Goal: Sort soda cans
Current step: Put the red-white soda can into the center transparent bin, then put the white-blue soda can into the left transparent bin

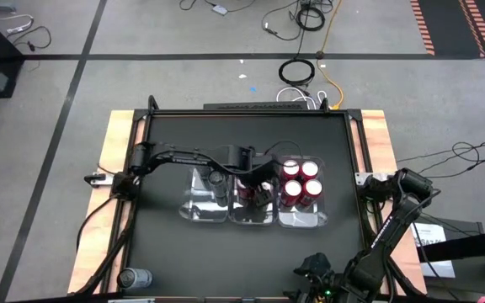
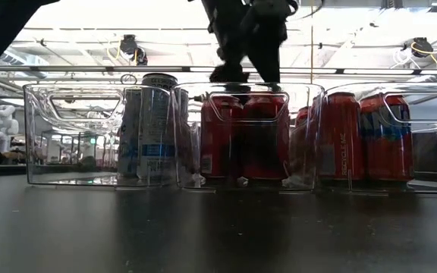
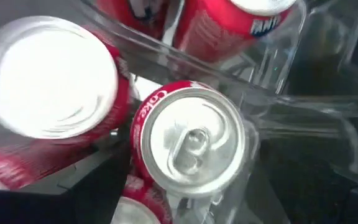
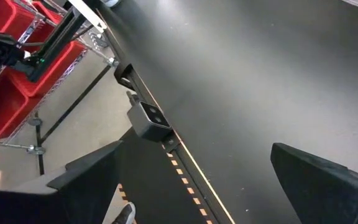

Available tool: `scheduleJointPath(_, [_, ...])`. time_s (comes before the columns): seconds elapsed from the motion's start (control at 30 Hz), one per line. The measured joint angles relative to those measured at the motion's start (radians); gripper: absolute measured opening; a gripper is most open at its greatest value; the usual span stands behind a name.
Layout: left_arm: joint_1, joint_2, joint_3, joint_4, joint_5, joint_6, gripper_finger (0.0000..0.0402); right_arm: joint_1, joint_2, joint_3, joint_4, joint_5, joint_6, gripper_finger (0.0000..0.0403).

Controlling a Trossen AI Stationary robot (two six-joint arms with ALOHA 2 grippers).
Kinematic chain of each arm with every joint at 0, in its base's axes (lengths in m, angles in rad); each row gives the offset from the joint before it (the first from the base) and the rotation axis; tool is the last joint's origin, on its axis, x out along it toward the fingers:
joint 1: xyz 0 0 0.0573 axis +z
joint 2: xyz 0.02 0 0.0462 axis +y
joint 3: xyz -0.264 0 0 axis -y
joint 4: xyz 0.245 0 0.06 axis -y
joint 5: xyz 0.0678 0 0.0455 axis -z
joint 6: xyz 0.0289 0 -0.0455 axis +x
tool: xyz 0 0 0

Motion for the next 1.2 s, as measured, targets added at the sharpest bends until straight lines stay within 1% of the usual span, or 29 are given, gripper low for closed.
scheduleJointPath(0.07, [0.001, -0.029, 0.0, -0.017, -0.001, -0.013, 0.0364, 0.0, 0.0, 0.0, 0.011, 0.0, -0.001, 0.0396])
scheduleJointPath(0.33, [-0.023, -0.184, -0.001, -0.046, 0.001, -0.162, 0.0364, 0.0, 0.0, 0.0, 0.027, 0.0, 0.001, 0.0396])
scheduleJointPath(0.43, [-0.063, -0.252, -0.001, -0.07, 0.031, -0.199, 0.0364, 0.0, 0.0, 0.0, 0.03, 0.0, 0.0, 0.0396])
scheduleJointPath(0.53, [-0.126, -0.325, -0.001, -0.108, 0.033, -0.256, 0.0364, 0.0, 0.0, 0.0, 0.029, 0.0, 0.0, 0.0396])
scheduleJointPath(0.63, [-0.214, -0.391, -0.001, -0.176, -0.012, -0.316, 0.0364, 0.0, 0.0, 0.0, 0.029, 0.001, 0.001, 0.0396])
scheduleJointPath(0.73, [-0.333, -0.448, -0.016, -0.278, -0.155, -0.41, 0.0364, 0.0, 0.0, 0.0, 0.025, 0.001, 0.003, 0.0396])
scheduleJointPath(0.83, [-0.463, -0.497, -0.055, -0.392, -0.307, -0.577, 0.0364, -0.005, 0.0, 0.0, 0.008, 0.0, 0.003, 0.0396])
scheduleJointPath(0.9, [-0.55, -0.523, -0.09, -0.429, -0.372, -0.697, 0.0364, -0.013, 0.004, 0.0, -0.004, 0.002, 0.005, 0.0396])
scheduleJointPath(1.07, [-0.766, -0.565, -0.206, -0.384, -0.419, -0.936, 0.0364, -0.049, 0.021, 0.0, -0.04, -0.003, 0.028, 0.0396])
scheduleJointPath(1.2, [-0.909, -0.566, -0.281, -0.366, -0.475, -1.118, 0.0364, -0.088, 0.038, 0.0, -0.078, -0.014, 0.019, 0.0396])
